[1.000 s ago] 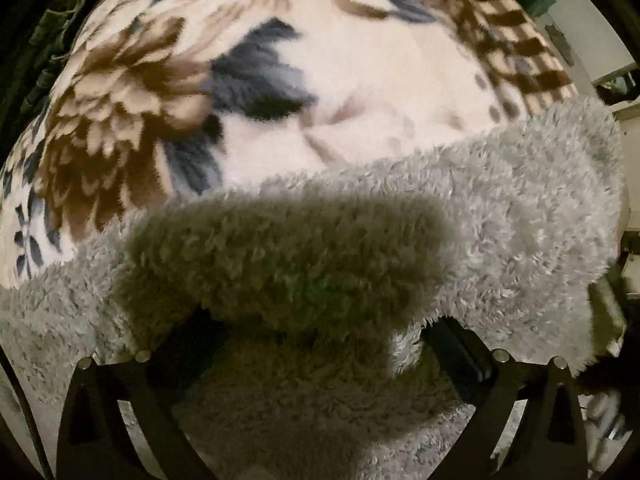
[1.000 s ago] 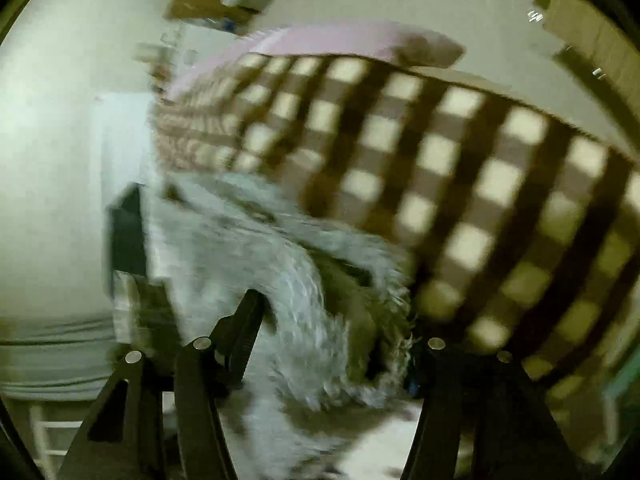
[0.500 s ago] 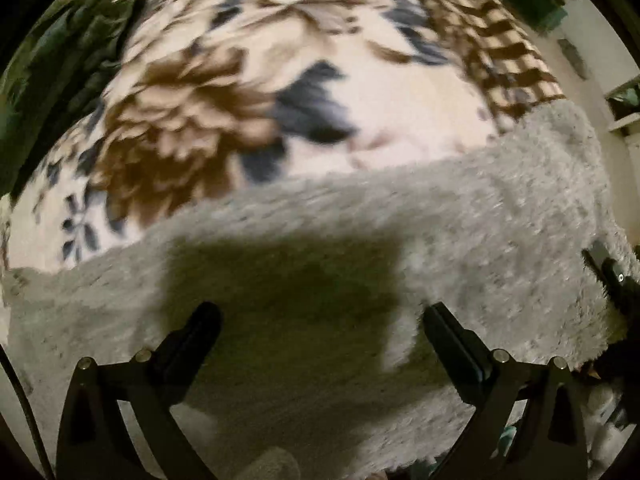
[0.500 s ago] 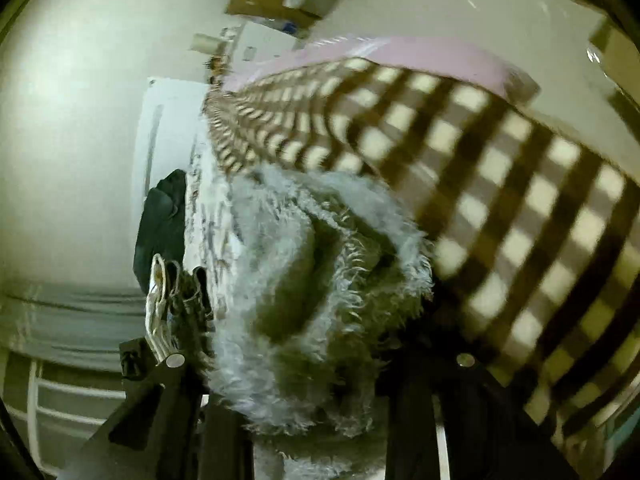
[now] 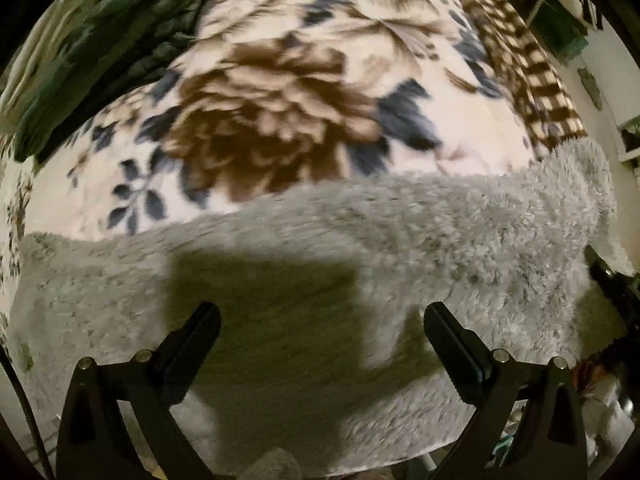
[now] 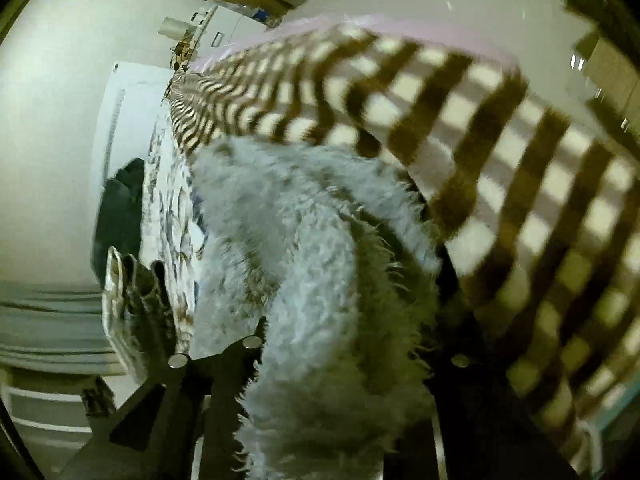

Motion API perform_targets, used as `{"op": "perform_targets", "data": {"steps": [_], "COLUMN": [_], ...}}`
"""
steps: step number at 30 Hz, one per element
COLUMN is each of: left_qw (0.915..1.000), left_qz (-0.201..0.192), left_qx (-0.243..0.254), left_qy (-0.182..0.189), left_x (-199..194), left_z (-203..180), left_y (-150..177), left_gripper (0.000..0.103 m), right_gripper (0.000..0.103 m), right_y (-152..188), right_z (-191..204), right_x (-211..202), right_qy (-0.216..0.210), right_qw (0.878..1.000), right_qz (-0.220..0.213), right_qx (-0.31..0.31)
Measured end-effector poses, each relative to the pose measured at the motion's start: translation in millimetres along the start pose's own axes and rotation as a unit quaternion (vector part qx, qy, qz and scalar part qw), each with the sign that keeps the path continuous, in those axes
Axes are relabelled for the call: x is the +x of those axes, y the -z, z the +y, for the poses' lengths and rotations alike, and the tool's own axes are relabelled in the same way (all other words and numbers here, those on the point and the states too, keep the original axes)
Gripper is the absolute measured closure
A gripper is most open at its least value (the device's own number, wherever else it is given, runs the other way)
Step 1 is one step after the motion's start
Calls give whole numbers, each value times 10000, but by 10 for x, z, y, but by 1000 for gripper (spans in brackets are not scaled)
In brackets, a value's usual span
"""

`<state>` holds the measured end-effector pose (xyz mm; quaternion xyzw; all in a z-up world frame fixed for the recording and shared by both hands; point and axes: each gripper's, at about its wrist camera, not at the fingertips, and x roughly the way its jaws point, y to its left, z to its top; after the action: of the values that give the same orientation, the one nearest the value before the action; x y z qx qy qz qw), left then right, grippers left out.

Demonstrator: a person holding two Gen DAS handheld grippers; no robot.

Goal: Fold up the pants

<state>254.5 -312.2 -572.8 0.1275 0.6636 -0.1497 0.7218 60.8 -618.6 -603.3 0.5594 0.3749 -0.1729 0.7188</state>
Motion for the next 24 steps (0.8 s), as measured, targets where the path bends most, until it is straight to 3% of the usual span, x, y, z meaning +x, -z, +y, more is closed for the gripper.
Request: {"op": "perform_targets", "data": {"steps": [7, 11, 12, 16, 19, 22, 24], "left_qw": [9989, 9973, 9966, 9932, 9886, 9824, 9780], "left_qz": [-99, -35, -49, -108, -153, -178, -217], "left_qx": [-425, -739, -821, -1132, -1427, -1788, -2014], "left_qy": [182, -7, -43, -262, -454, -514, -499], "left_x": [-352, -582, -674, -946, -1014, -1050, -1039], "left_z": [912, 1644, 1640, 2244, 2695, 3112, 3338], "left_y": [328, 643, 769, 1213, 1435, 1634, 1719], "left_gripper": [0, 0, 0, 0, 0, 0, 0], "right_gripper": [85, 86, 86, 86, 86, 86, 85], "right_y": [417, 931, 1111, 1877, 2487, 3200, 3743], "right_z": [1052, 1720, 1895, 2377, 2616, 2803, 2848], "right_x": [-468, -568, -551, -243, 127, 621, 949], "right_qy": [652, 890, 917, 905, 892, 903, 999], "right_qw": [9900, 9760, 9708, 9572, 9418, 9164, 8872], "right_qz": [-345, -399, -388, -37, 302, 785, 1237], "right_qx": [-1203, -1945, -2185, -2747, -3227, -3820, -4331]}}
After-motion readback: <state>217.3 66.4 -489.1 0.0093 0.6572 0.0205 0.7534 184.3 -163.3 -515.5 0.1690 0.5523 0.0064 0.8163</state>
